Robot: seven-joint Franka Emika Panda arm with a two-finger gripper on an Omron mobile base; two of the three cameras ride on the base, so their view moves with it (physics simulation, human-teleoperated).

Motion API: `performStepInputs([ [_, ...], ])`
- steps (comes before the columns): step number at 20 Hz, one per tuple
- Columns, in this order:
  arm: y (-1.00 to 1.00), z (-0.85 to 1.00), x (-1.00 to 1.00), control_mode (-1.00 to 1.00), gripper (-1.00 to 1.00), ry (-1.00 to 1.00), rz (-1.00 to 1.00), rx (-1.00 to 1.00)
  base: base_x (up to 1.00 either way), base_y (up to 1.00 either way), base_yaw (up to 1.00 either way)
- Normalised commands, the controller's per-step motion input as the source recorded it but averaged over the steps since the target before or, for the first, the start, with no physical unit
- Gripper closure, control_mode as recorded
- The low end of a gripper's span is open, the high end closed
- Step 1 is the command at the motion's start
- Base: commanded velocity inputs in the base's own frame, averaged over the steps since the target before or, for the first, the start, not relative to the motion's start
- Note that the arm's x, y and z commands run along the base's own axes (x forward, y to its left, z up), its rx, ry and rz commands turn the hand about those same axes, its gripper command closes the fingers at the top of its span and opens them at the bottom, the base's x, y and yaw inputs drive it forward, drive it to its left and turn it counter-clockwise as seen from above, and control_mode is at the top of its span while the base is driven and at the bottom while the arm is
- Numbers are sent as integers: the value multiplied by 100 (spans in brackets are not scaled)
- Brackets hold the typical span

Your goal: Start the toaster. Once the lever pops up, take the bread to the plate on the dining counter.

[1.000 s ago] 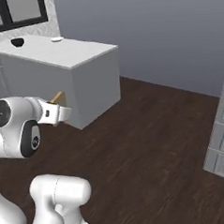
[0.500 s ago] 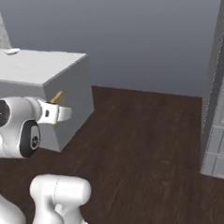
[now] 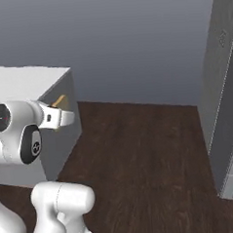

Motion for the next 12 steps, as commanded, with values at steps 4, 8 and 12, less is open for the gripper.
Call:
performStepInputs([
  [4,0,0,0,100,100,0,0,0,100,47,-40],
  [8,0,0,0,100,100,0,0,0,100,30,-26],
  [12,0,0,0,100,100,0,0,0,100,0,-8],
])
